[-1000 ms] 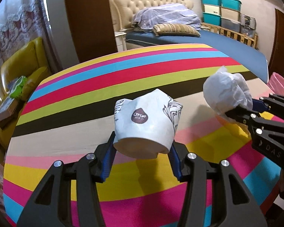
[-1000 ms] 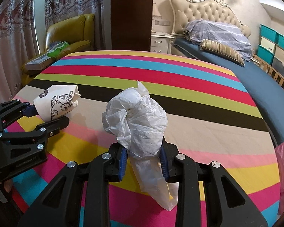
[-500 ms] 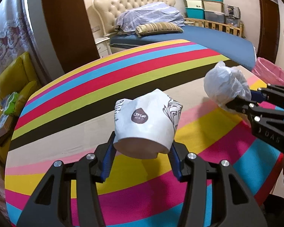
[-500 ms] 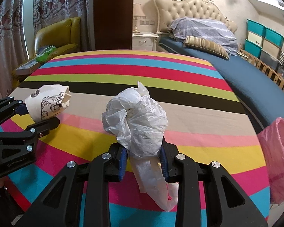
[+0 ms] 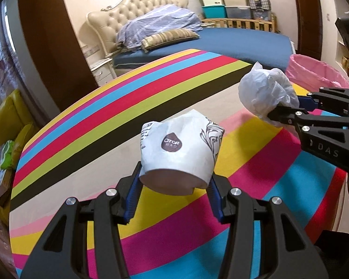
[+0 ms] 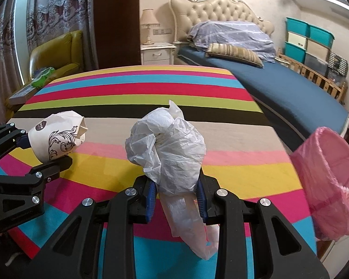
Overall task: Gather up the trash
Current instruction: 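Lower both tools over the pink bin and open both grippers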
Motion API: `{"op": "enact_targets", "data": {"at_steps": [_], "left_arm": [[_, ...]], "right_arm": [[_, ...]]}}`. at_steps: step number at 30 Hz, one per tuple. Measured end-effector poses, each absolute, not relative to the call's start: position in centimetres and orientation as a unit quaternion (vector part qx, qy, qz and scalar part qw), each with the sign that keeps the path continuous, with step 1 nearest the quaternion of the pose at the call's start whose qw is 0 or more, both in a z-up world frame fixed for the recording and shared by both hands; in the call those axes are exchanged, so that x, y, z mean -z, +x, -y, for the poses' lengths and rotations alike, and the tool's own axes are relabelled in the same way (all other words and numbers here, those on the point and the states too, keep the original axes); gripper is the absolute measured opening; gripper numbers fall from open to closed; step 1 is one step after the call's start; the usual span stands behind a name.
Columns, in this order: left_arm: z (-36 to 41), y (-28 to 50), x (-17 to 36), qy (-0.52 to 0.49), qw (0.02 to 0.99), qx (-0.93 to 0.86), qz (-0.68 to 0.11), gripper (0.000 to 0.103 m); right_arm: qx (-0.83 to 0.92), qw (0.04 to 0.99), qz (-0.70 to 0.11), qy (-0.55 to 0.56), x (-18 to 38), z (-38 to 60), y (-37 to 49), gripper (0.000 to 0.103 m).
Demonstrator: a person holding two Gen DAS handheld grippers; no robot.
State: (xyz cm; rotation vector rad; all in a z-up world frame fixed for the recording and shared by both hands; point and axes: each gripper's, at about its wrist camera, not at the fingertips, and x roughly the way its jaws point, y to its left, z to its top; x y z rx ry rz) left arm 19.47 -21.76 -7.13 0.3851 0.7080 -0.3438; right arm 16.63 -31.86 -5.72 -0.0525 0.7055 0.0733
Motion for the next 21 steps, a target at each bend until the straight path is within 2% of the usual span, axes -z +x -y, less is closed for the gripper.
{"op": "enact_targets", "data": {"at_steps": [21], "left_arm": [[35.2,19.0,6.5,0.211,0.871,0.29,-0.334,0.049]], "right_arm": [[0.112,0.944,-0.308,0.021,3.8,46.4,11.8,0.029]]}}
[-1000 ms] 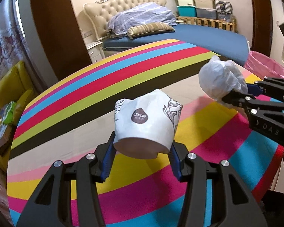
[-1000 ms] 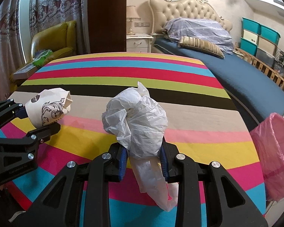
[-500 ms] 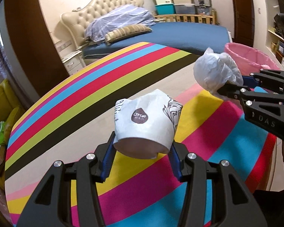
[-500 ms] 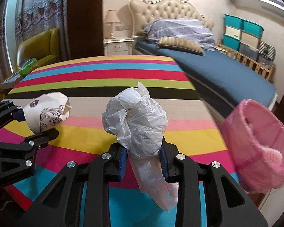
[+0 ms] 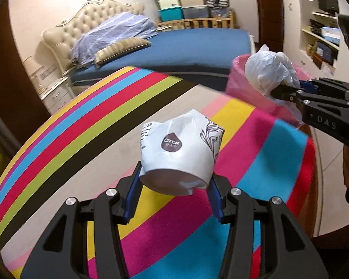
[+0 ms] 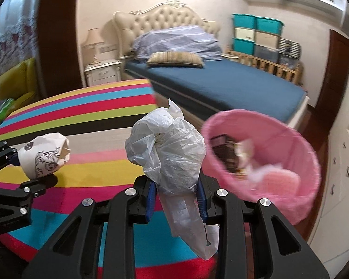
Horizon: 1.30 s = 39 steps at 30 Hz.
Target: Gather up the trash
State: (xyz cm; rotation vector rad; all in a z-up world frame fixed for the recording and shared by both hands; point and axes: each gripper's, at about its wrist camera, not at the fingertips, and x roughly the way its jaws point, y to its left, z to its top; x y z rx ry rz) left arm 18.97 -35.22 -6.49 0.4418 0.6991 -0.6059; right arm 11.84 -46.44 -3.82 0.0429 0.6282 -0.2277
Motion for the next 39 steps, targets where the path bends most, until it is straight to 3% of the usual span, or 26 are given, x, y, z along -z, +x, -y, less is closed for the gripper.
{"op": "enact_targets", "data": {"at_steps": [16,25,26,27,28,29,33,36,39], "left_arm": [[52.4,21.6,4.0,0.178,0.83,0.417,-0.325,0.049],[58.1,24.0,3.7,0.122,0.82,0.438,-0.346,0.049],[58.5,24.2,3.6,0.114,0.82,0.444,-0.344,0.051],[58.8,24.3,3.5,0.11,0.819,0.449,-0.34,0.061],[58.7,24.4,3.4,0.107,0.822,0.448,-0.335,0.072],[58.5,24.5,3.3,0.102,0.83,0.441,-0.327,0.075],[56.5,24.8,3.2,0.097,0.846,0.418,-0.316,0.084],[54.2,24.0,3.2,0.105,0.861,0.4,-0.295,0.099],[52.4,22.6,2.4,0.122,0.877,0.384,-0.264,0.098]], "right_arm": [[0.196,0.93,-0.302,0.076,3.9,61.2,10.8,0.03],[0.185,0.928,-0.315,0.077,3.9,65.5,14.1,0.033],[0.18,0.928,-0.317,0.075,4.1,65.5,14.3,0.035],[0.176,0.93,-0.315,0.07,4.1,65.9,14.8,0.04],[0.177,0.931,-0.31,0.07,4.1,66.0,14.8,0.058],[0.18,0.933,-0.304,0.074,4.0,66.3,15.0,0.07],[0.188,0.94,-0.272,0.088,2.8,67.0,13.8,0.07],[0.196,0.946,-0.238,0.098,1.2,66.2,11.4,0.07],[0.212,0.948,-0.216,0.104,-0.2,64.9,8.3,0.077]]}}
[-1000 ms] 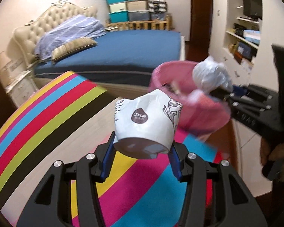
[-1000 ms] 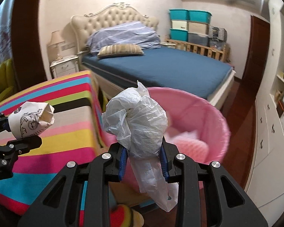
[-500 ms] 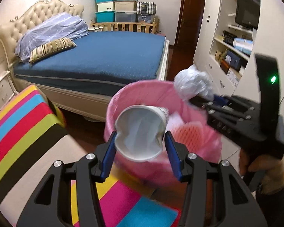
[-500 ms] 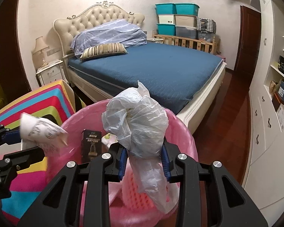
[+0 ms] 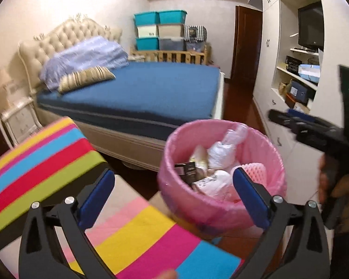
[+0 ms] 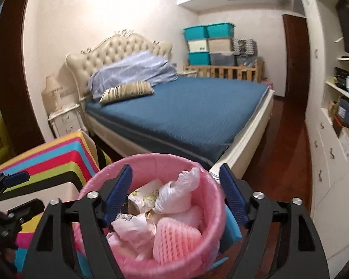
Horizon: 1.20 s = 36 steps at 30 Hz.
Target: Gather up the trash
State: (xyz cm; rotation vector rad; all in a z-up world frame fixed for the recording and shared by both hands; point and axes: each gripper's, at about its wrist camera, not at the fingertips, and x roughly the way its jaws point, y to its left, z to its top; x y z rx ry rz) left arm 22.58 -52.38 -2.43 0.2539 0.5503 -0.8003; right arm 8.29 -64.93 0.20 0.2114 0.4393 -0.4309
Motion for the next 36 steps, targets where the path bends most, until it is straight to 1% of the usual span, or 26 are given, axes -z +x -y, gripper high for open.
{"op": "enact_targets", "data": {"at_steps": [2,6,9,13,16,24,27,36], "left_arm": [[51.3,21.6,1.5,0.128,0.886,0.374,-0.244,0.098],[49.4,19.3,-0.4,0.139,0.907,0.337,-0.211,0.098],[48.5,17.8,-1.4,0.131,0.906,0.344,-0.207,0.098],[47.2,16.3,-1.5,0.128,0.902,0.358,-0.205,0.098],[46.4,14.7,-1.0,0.145,0.902,0.36,-0.19,0.098],[46.3,14.0,1.0,0.153,0.888,0.374,-0.219,0.098],[46.1,14.2,1.2,0.143,0.889,0.375,-0.22,0.098],[45.3,14.5,2.0,0.124,0.884,0.387,-0.23,0.098]], "right_arm": [[0.222,0.946,-0.212,0.106,-0.7,64.1,6.8,0.084],[0.248,0.941,-0.215,0.087,-1.5,61.2,4.1,0.084],[0.252,0.94,-0.22,0.071,-1.5,58.9,2.5,0.084],[0.239,0.941,-0.222,0.091,-0.5,57.6,0.7,0.084],[0.236,0.94,-0.233,0.075,0.4,56.5,0.2,0.084],[0.238,0.938,-0.244,0.058,0.7,56.4,0.3,0.084],[0.23,0.941,-0.245,0.042,0.6,55.8,0.3,0.084],[0.211,0.945,-0.248,0.043,1.2,55.4,1.0,0.084]]}}
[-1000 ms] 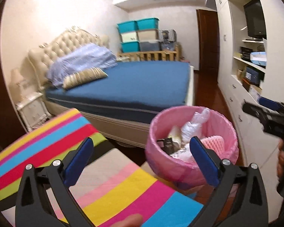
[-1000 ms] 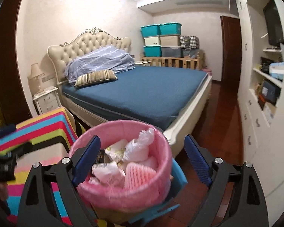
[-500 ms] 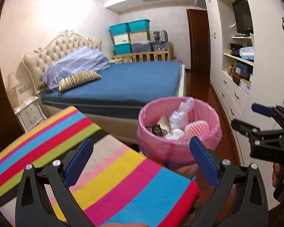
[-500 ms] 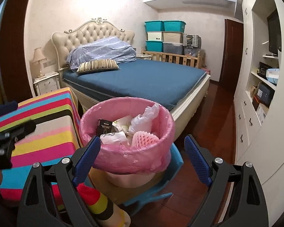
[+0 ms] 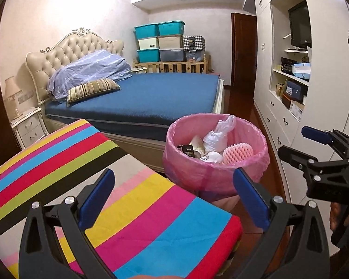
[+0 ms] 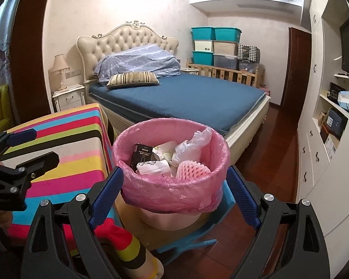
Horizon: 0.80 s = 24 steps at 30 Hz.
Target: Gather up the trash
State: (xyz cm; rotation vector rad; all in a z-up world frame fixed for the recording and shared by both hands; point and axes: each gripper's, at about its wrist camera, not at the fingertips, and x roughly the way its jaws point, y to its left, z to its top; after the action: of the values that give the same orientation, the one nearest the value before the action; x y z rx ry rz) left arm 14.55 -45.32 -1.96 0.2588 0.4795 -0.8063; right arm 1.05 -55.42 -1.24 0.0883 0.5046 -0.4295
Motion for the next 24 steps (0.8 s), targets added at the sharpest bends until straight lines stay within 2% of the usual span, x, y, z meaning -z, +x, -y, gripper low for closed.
{"op": "enact_targets", "data": {"at_steps": [24], "left_arm": [[44.92,14.33,1.99,0.108,0.884,0.393,-0.227,0.098]], "right_arm": [[0.195,0.947,-0.25,0.047,1.64,55.22,1.38,0.084]]}}
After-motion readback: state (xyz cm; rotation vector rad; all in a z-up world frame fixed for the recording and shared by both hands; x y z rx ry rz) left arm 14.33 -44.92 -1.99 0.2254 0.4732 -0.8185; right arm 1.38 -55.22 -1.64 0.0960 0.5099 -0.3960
